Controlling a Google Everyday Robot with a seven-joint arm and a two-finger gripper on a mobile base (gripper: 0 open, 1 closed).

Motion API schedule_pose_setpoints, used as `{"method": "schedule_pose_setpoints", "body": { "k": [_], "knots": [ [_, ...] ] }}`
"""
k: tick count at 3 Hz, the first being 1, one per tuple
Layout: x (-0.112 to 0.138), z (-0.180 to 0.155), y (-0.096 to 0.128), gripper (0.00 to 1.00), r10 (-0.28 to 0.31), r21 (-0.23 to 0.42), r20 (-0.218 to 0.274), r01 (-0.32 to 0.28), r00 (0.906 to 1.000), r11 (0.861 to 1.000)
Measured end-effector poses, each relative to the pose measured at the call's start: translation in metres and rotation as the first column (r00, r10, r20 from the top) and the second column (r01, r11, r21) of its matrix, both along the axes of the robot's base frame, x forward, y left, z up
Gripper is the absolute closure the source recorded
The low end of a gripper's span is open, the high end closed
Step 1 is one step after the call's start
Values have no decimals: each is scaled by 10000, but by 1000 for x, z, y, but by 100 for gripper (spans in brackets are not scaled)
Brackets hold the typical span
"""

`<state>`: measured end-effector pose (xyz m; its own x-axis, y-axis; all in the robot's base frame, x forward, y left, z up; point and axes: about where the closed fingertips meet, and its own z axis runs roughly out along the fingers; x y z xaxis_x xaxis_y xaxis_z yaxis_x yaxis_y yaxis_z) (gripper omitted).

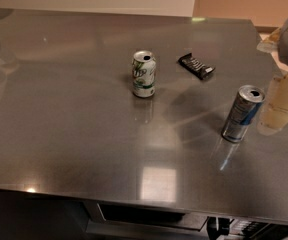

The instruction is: Knock redbull can over

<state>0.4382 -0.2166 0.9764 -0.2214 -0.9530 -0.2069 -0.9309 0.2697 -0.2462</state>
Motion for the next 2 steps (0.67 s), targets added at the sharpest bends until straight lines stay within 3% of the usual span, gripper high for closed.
{"method": "schedule_pose_setpoints", "body": {
  "k": [2],
  "knots": [
    [7, -1, -7, 0, 23, 225, -146, -20, 9999, 9997]
  ]
}}
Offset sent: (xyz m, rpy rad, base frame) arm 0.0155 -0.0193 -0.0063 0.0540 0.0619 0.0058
